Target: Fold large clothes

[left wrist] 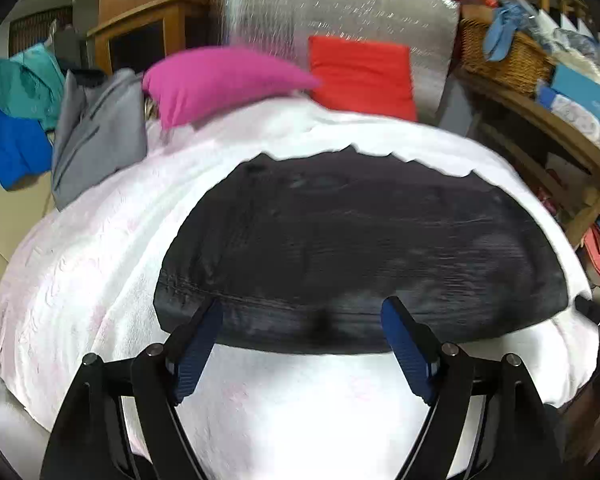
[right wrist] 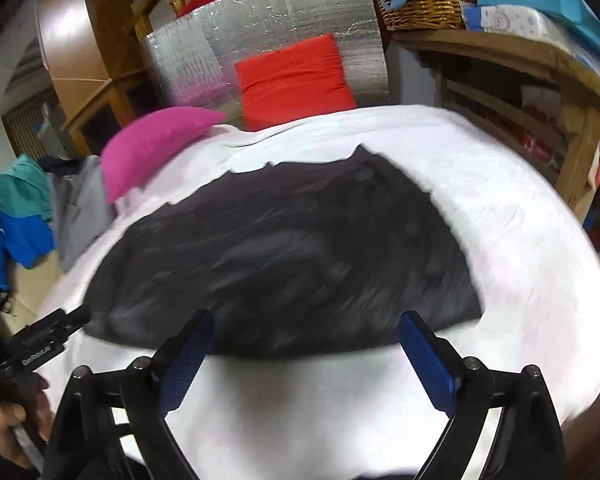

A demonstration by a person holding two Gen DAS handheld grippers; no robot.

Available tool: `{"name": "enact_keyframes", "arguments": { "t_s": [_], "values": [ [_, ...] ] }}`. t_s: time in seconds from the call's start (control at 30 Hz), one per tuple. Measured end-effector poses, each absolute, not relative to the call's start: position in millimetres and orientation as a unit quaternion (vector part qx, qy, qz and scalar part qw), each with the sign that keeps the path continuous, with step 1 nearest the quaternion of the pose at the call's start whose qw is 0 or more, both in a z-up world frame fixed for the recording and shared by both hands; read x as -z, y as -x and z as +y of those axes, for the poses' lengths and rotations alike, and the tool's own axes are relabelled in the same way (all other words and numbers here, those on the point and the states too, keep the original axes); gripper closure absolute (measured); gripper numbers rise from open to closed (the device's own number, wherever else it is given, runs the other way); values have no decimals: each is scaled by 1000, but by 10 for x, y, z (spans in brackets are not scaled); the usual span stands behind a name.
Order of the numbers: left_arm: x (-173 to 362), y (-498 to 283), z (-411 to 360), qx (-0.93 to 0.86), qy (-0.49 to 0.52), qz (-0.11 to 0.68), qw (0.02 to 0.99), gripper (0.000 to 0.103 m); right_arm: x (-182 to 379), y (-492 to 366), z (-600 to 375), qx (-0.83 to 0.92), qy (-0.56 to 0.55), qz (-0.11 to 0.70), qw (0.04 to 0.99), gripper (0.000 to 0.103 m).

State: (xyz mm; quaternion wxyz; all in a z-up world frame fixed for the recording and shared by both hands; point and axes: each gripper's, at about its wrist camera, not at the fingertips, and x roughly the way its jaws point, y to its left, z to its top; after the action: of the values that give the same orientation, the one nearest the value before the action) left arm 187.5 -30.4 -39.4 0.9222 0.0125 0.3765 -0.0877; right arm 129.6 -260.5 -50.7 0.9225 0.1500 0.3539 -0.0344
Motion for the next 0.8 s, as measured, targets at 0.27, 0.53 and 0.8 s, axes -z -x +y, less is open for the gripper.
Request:
{"name": "enact_keyframes", "arguments": {
  "t_s": [0.27, 0.53, 0.8],
  "values": [
    [218, -1670, -353, 89, -9, 371, 924, 15, 646, -1067, -2160, 54, -68, 372, 924, 5],
    [240, -1627, -325, 81, -4, 377, 923, 13, 534, -1030, -2094, 81, -38, 350, 932, 1],
    [230, -1602, -392, 81, -18, 377, 923, 12, 444, -1041, -2114, 90, -45, 334, 937, 0]
  ]
}}
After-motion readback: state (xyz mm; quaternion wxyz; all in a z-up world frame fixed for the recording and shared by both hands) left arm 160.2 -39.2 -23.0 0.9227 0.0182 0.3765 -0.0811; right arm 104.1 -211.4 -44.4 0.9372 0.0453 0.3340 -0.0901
